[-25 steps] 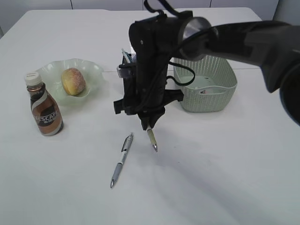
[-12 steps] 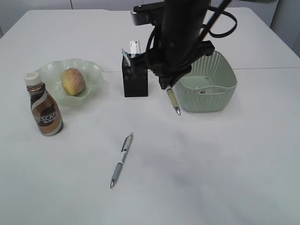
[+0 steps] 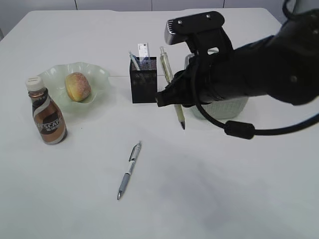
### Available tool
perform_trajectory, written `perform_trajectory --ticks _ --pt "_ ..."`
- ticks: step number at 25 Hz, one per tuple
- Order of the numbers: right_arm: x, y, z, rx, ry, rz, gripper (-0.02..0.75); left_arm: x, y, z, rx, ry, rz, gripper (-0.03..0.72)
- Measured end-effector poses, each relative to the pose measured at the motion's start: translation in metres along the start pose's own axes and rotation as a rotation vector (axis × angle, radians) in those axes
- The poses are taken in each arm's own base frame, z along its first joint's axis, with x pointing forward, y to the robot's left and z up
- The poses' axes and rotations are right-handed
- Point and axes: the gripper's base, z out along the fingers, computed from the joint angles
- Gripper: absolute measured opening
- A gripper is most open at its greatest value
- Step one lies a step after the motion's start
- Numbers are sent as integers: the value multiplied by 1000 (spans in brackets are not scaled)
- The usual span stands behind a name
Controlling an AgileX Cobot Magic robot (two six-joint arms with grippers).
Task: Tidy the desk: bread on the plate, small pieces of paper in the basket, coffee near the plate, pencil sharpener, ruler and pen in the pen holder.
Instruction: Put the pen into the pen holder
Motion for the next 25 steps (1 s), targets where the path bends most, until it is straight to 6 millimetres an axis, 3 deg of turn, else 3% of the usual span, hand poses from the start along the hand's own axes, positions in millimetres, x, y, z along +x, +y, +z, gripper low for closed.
perform_trajectory --ticks 9,15,25 --pt "-8 8 -5 -86 -250 -75 64 0 0 0 0 0 0 299" --pt "-20 0 -8 -90 -400 -163 64 0 1 0 -13 -4 4 299" --pt "-33 -52 46 8 -459 -15 64 -1 5 0 -54 -16 18 299"
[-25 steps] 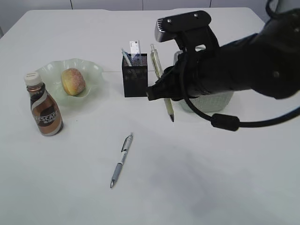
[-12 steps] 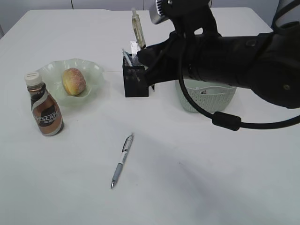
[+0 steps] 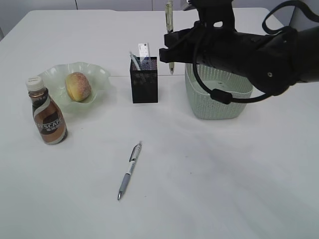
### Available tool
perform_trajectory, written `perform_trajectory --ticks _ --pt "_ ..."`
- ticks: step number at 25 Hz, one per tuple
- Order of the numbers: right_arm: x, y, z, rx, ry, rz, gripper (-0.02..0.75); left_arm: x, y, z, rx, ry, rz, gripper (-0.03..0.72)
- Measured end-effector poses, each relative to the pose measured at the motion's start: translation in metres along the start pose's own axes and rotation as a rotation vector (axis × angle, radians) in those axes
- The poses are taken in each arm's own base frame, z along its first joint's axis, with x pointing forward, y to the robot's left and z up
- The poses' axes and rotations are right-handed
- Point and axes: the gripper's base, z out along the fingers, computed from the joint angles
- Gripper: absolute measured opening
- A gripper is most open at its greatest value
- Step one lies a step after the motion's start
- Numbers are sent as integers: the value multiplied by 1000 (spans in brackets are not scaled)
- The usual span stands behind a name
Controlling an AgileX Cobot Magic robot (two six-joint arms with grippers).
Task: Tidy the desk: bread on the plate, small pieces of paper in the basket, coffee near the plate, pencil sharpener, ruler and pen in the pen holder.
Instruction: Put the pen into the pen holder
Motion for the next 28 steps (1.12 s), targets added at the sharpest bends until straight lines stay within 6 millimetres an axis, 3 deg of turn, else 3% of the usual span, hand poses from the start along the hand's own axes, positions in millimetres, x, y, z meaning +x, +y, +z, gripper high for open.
perform_trajectory --ticks 10,18,28 --pt "1 -16 72 23 -65 -27 64 -3 3 8 -40 10 10 299" --pt "15 -29 126 54 -57 -22 64 -4 6 9 -72 4 21 299" --pt "42 -37 153 69 -23 -15 64 -5 8 9 -92 -1 28 299"
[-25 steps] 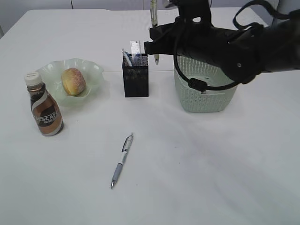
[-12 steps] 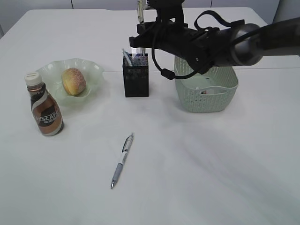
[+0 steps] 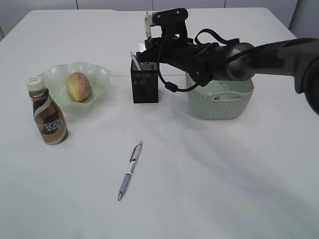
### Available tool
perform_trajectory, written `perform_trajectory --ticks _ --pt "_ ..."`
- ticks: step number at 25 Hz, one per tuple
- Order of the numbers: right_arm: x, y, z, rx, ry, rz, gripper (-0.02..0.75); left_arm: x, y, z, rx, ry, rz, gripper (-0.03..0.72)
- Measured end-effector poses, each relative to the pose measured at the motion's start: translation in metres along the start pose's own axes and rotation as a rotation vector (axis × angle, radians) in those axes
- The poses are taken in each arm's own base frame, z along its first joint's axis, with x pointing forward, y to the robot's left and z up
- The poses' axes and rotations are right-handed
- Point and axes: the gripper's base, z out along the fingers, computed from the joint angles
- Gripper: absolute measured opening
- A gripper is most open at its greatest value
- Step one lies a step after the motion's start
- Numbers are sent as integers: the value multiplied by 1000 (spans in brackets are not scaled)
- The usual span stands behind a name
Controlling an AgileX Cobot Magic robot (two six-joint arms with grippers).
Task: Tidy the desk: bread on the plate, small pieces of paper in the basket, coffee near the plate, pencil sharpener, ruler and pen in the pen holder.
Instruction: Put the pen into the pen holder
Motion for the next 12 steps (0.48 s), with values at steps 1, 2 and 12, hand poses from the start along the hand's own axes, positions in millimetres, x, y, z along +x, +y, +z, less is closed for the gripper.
perform_trajectory --ticks 1,2,12 --pt "3 0 2 0 4 0 64 0 0 0 0 0 0 299" --pt "6 0 3 0 7 0 64 0 0 0 0 0 0 299" --pt "9 0 7 2 17 1 89 0 0 0 -3 -1 1 298"
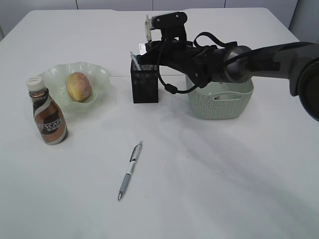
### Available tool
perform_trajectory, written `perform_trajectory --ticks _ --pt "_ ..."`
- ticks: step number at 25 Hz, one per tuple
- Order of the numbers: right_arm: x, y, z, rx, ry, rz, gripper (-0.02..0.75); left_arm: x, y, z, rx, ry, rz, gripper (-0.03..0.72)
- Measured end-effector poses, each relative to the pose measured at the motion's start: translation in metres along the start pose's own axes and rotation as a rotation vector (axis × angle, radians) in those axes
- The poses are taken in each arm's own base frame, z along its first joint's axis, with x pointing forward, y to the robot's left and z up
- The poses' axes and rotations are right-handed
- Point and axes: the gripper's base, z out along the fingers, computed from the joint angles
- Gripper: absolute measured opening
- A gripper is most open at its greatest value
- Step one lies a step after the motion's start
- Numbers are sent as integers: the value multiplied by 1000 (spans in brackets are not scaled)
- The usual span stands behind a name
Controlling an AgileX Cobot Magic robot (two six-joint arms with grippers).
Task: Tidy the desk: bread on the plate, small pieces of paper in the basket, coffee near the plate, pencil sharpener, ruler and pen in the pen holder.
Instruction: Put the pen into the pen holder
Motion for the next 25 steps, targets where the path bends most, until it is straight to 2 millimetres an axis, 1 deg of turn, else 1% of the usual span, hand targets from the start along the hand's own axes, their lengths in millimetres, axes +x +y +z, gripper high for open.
perform_trajectory --ticks 7,12,16,18,22,25 --pt "2 0 0 1 15 19 177 0 0 0 -2 -1 1 298" --pt "4 3 0 -17 39 43 272 0 0 0 -4 -1 1 299" --pt "6 5 0 -18 65 36 297 0 1 0 -8 -2 3 299" --pt "2 4 -1 -14 71 31 301 0 1 0 -11 -3 4 299" --pt "-16 2 -9 3 94 -3 302 0 1 0 -13 -4 4 299" --pt "-25 -1 -15 27 142 -42 302 0 1 0 -13 -4 4 298"
